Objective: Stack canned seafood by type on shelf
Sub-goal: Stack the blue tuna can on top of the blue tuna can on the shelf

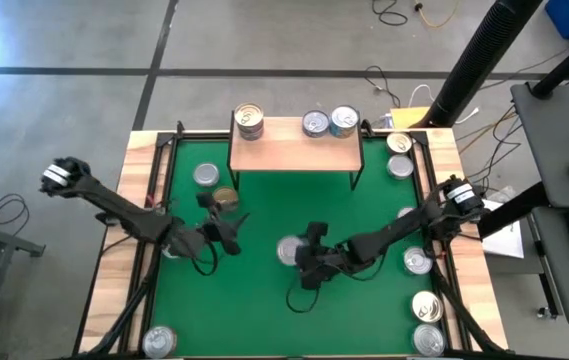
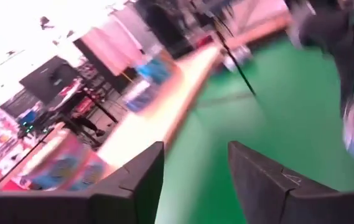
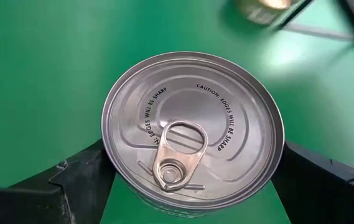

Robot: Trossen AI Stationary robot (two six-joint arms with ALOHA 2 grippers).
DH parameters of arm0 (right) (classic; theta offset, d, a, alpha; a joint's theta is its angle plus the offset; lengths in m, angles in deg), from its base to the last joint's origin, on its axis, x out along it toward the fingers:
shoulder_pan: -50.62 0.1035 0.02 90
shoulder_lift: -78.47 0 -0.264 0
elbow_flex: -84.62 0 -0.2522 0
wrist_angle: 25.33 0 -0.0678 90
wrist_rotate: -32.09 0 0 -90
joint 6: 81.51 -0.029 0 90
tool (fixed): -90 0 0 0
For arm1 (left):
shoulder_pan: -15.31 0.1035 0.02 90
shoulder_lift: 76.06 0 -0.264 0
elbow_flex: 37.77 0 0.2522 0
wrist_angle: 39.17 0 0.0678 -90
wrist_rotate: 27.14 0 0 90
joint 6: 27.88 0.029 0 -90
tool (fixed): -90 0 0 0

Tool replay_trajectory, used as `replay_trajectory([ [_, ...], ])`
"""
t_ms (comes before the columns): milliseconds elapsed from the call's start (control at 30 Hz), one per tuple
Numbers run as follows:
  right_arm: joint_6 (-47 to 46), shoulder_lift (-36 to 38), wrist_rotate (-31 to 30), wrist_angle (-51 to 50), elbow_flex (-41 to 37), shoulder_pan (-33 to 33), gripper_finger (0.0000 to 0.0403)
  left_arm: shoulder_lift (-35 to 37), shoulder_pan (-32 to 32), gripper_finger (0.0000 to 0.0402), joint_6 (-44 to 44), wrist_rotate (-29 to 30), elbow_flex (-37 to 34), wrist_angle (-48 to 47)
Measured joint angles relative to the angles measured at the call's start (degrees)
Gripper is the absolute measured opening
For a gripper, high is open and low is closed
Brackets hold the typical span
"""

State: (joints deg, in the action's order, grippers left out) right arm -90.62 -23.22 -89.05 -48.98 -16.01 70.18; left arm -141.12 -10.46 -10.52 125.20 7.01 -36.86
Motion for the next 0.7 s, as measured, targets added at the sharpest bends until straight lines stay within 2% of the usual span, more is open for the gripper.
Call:
replay_trajectory([
  [67, 2.63, 0.0, -0.39, -3.56, 3.08, -1.69, 0.0359, 2.93, 0.68, 0.0152, 1.49, -0.2, 0.33, -0.51],
  [233, 6.12, 1.81, -1.03, -14.13, 10.19, -4.56, 0.0359, 8.14, 6.91, 0.013, 8.12, -9.96, 3.64, -0.82],
  [333, 8.35, 4.59, -5.9, -19.14, 12.73, -5.55, 0.0359, 9.76, 14.16, 0.0117, 10.65, -20.53, 8.69, -5.25],
  [433, 10.8, 8.21, -9.71, -20.04, 12.91, -7.49, 0.0358, 9.37, 23.78, 0.0107, 10.13, -35.11, 16.2, -16.61],
  [567, 15.11, 14.52, -9.98, -19.64, 11.81, -12.17, 0.0358, 4.44, 37.07, 0.0095, 8.72, -52.94, 25.72, -25.16],
  [700, 17.89, 20.23, -7.06, -18.35, 10.95, -20.07, 0.0358, -2.81, 46.59, 0.0086, 8.12, -62.81, 33.97, -28.1],
])
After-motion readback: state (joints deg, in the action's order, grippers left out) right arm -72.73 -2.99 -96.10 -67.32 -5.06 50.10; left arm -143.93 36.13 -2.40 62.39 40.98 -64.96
